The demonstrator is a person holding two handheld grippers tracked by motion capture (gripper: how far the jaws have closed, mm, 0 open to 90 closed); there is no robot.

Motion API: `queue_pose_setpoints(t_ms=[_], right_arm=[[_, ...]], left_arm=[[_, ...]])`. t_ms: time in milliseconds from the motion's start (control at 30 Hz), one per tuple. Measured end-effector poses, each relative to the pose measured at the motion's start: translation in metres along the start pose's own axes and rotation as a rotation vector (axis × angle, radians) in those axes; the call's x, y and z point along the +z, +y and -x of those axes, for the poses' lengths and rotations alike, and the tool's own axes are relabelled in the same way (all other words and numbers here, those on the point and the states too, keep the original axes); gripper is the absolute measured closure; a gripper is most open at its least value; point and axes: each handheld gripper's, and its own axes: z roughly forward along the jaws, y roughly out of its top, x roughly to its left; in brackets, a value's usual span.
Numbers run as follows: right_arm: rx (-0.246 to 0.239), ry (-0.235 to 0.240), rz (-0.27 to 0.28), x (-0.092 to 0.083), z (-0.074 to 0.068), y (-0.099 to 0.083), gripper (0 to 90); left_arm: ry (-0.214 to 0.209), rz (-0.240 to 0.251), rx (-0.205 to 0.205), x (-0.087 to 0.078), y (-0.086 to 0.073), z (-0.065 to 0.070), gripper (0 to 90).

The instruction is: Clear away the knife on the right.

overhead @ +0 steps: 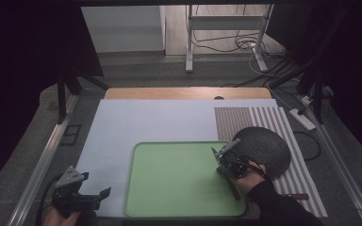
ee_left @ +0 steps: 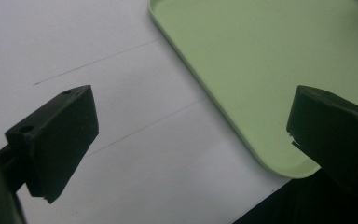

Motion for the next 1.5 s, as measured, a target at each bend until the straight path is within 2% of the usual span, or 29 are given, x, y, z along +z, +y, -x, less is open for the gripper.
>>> queue_pose_setpoints(t_ms=[33,167,333,467,600,633,733,833,867,933,967,1067,1100,1200,1267,1300,1467,1500], right_arm=[[0.025,-0.005,-0.002,-0.003,0.006,-0.006,89.5],[0.060,-0.011,-0.009,-0.008,0.014,-0.014,89.4],[0.088,-0.011,-0.012,-0.012,0.021,-0.018,89.4],[0.075,-0.021,-0.021,-0.011,0.019,-0.017,89.3],[0.075,0.006,0.020,-0.014,0.018,-0.015,84.4],[0.065,0.006,0.047,-0.017,0.016,-0.013,80.7],[0.055,0.007,0.065,-0.020,0.014,-0.012,75.9],[0.054,0.003,0.097,-0.024,0.013,-0.011,65.3],[0.054,0.003,0.097,-0.024,0.013,-0.011,65.3],[0.052,0.003,0.106,-0.025,0.014,-0.010,56.9],[0.052,0.003,0.106,-0.025,0.014,-0.010,56.9],[0.056,0.006,0.112,-0.025,0.013,-0.010,47.8],[0.063,0.011,0.123,-0.025,0.012,-0.009,40.5],[0.073,-0.004,0.143,-0.026,0.011,-0.007,28.2],[0.076,-0.009,0.146,-0.026,0.011,-0.007,26.1],[0.083,-0.038,0.148,-0.026,0.010,-0.007,16.0],[0.071,-0.036,0.143,-0.027,0.008,-0.006,15.2],[0.066,-0.028,0.146,-0.028,0.007,-0.006,11.8]], left_arm=[[0.000,0.000,0.000,0.000,0.000,0.000,2.6],[0.001,0.000,0.002,0.000,0.000,0.000,2.6],[0.002,-0.002,0.003,0.000,0.000,0.001,2.7],[0.001,-0.001,0.003,0.000,0.000,0.000,2.7],[0.000,0.000,0.002,0.000,0.000,0.000,2.7],[-0.002,0.000,0.001,0.000,0.000,0.000,2.7],[-0.002,0.000,0.000,0.000,0.000,0.000,2.7],[-0.003,0.001,0.000,0.000,0.000,0.000,2.7],[-0.003,0.001,-0.001,0.000,0.000,0.000,2.7],[-0.004,0.001,-0.001,0.000,0.000,0.000,2.7],[-0.004,0.001,-0.001,0.000,0.000,0.000,2.7],[-0.004,0.001,-0.001,0.000,0.000,0.000,2.7],[-0.004,0.001,-0.002,0.000,0.000,0.000,2.7],[-0.004,0.001,-0.002,0.000,0.000,0.000,2.7],[-0.004,0.001,-0.002,0.000,0.000,0.000,2.7],[-0.004,0.001,-0.001,0.000,0.000,0.000,2.7],[-0.004,0.001,-0.001,0.000,0.000,0.000,2.7],[-0.004,0.001,-0.001,0.000,0.000,0.000,2.7]])
